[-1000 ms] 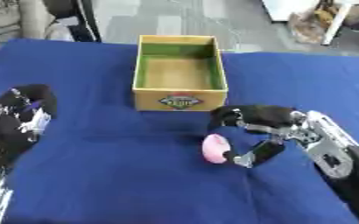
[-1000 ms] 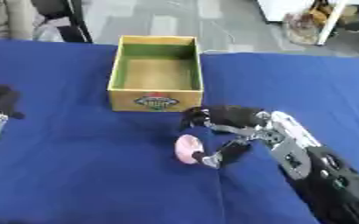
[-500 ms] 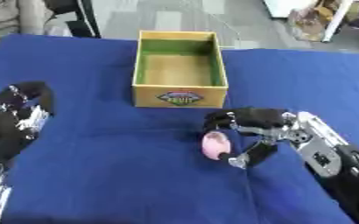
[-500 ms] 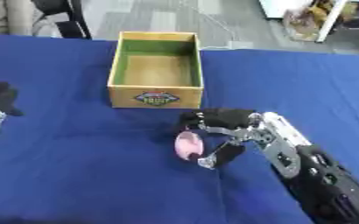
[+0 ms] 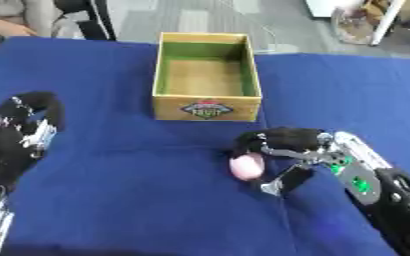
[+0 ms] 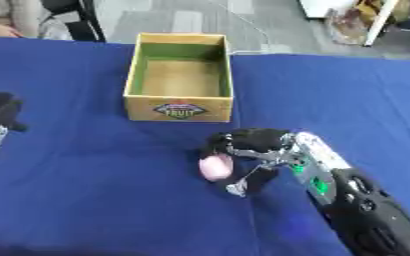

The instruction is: Pick up objects on the table and place them in the box.

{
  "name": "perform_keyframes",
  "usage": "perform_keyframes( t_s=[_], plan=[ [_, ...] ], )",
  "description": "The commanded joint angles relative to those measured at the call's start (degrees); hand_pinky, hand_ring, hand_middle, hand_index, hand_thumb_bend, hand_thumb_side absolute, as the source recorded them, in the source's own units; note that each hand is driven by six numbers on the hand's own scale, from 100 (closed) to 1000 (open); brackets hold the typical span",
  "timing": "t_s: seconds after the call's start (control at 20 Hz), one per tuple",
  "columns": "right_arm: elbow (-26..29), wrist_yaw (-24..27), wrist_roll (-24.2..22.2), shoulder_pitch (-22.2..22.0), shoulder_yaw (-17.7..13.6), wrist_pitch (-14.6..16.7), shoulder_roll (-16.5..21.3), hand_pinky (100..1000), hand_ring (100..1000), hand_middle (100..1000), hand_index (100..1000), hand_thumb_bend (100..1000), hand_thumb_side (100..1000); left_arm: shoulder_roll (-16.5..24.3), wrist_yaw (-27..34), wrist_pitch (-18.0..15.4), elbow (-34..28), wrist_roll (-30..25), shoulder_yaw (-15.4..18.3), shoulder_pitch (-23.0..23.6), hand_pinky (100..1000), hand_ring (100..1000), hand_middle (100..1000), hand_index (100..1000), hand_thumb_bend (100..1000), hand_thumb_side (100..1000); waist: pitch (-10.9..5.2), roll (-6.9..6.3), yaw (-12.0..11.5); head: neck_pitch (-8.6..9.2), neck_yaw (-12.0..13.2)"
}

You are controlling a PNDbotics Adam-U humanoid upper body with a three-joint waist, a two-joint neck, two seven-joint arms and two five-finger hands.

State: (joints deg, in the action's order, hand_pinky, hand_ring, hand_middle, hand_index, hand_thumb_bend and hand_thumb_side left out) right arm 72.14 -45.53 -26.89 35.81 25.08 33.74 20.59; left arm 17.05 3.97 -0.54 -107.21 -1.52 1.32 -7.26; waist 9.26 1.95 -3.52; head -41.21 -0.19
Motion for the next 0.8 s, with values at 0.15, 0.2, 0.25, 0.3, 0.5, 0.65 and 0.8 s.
perform_keyframes(
  t_s=[0.15, 0.2, 0.25, 0.3, 0.5, 0.65, 0.8],
  plan=[
    [0.16, -2.64, 3.95, 0.81, -0.75, -0.08, 0.82, 459, 790, 665, 785, 100, 442, 0.24, -0.24, -0.13, -1.07, -0.18, 0.08, -0.61, 571, 790, 565, 724, 376, 409, -0.63, -0.18, 0.04, -0.15, -0.16],
    [0.27, -3.04, 4.81, 0.79, -0.80, -0.16, 0.89, 435, 774, 641, 769, 100, 433, 0.25, -0.23, -0.14, -1.07, -0.19, 0.07, -0.61, 571, 790, 565, 724, 376, 409, -0.65, -0.18, 0.06, -0.13, -0.14],
    [0.34, -3.43, 5.67, 0.77, -0.85, -0.29, 0.96, 382, 735, 590, 732, 100, 418, 0.25, -0.22, -0.14, -1.08, -0.19, 0.08, -0.62, 571, 790, 565, 724, 376, 409, -0.66, -0.19, 0.08, -0.12, -0.13],
    [0.42, -3.86, 6.56, 0.75, -0.89, -0.45, 1.04, 345, 706, 556, 704, 100, 410, 0.26, -0.21, -0.15, -1.08, -0.18, 0.09, -0.62, 571, 790, 565, 724, 376, 409, -0.68, -0.19, 0.09, -0.12, -0.12],
    [0.62, -5.12, 10.27, 0.51, -1.20, -1.03, 1.46, 205, 591, 405, 531, 100, 345, 0.29, -0.15, -0.15, -1.08, -0.10, 0.16, -0.54, 571, 790, 566, 725, 376, 409, -0.76, -0.21, 0.19, -0.15, -0.04],
    [1.46, -4.66, 13.21, 0.29, -1.56, -1.50, 2.06, 122, 537, 312, 428, 100, 284, 0.30, -0.09, -0.15, -1.08, -0.04, 0.20, -0.53, 571, 790, 566, 724, 376, 409, -0.87, -0.17, 0.32, -0.24, 0.08],
    [3.92, -2.99, 14.39, 0.24, -1.58, -1.71, 3.55, 112, 531, 291, 403, 100, 264, 0.37, -0.04, -0.16, -1.13, 0.00, 0.25, -0.44, 571, 790, 566, 724, 378, 408, -1.05, -0.06, 0.42, -0.29, 0.26]
  ],
)
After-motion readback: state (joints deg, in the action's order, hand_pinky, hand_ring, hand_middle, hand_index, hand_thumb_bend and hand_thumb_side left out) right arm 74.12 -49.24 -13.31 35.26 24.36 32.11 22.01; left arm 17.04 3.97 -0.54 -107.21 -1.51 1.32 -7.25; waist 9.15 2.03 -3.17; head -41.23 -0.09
